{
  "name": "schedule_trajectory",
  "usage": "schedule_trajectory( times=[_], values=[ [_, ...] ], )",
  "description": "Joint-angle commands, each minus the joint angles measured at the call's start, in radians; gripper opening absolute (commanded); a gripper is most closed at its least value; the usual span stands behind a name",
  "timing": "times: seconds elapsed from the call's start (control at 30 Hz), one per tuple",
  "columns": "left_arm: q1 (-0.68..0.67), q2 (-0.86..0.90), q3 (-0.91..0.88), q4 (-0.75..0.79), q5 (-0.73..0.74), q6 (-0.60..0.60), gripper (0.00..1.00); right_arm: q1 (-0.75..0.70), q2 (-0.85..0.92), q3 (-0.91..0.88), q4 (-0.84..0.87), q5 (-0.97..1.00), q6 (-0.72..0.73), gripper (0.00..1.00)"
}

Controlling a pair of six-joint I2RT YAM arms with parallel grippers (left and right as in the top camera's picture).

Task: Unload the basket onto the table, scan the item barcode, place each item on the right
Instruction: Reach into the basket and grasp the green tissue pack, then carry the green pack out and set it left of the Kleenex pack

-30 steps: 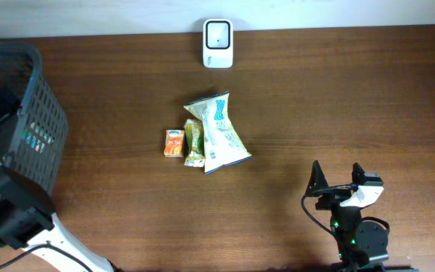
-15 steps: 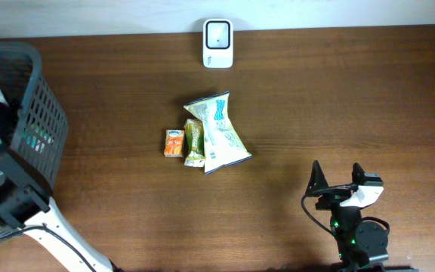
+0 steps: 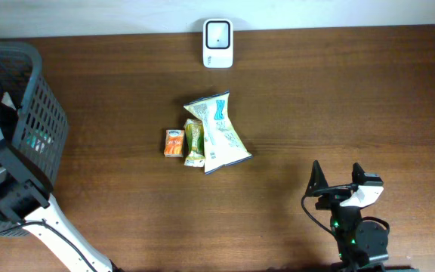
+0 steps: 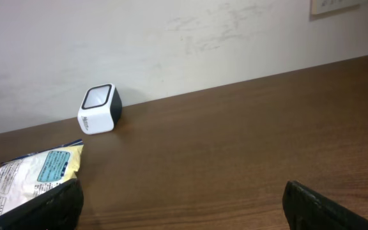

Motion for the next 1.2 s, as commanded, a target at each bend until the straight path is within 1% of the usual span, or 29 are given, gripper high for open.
schedule_trajectory(
  times=[0.0,0.1,0.2,0.27,0.33,0.43,0.53,0.83,0.93,0.97,1.07,1.17],
  values=[
    [0.003,0.015,-0.003,-0.019,0.012,0.005,0.47,0.005,-0.003,-0.005,-0.008,0.005,0.008,0.99],
    [0.004,0.010,-0.003,-0.027,0.012,0.005,0.36,0.005,-0.003,-0.005,-0.008,0.005,0.008,0.99],
    [0.003,-0.006,0.001,-0.039,0.012,0.005,0.30,0.005,-0.003,-0.005,-0.008,0.005,0.008,0.99],
    [0.003,-0.029,0.017,-0.056,0.012,0.004,0.30,0.005,-0.003,-0.005,-0.008,0.005,0.008,0.99],
    [0.003,-0.068,0.042,-0.079,0.012,0.004,0.34,0.005,-0.003,-0.005,-0.008,0.005,0.008,0.99],
    [0.005,-0.142,0.077,-0.101,0.013,0.002,0.34,0.005,-0.003,-0.005,-0.008,0.005,0.008,0.99],
    [0.005,-0.282,0.098,-0.110,0.040,-0.004,0.34,0.005,-0.003,-0.005,-0.008,0.005,0.008,0.99],
    [-0.024,-0.704,0.098,-0.133,0.053,-0.023,0.34,0.005,-0.003,-0.005,-0.008,0.005,0.008,0.99],
    [-0.085,-0.804,0.098,-0.167,0.068,-0.022,0.35,0.005,-0.003,-0.005,-0.008,0.005,0.008,0.99],
    [-0.129,-0.826,0.098,-0.197,0.067,-0.022,0.36,0.005,-0.003,-0.005,-0.008,0.005,0.008,0.98],
    [-0.241,-0.826,0.085,-0.270,0.056,-0.016,0.37,0.005,-0.003,-0.005,-0.008,0.005,0.008,0.99],
    [-0.352,-0.817,-0.015,-0.272,0.055,-0.006,0.38,0.005,-0.003,-0.005,-0.008,0.005,0.008,0.98]
  ],
)
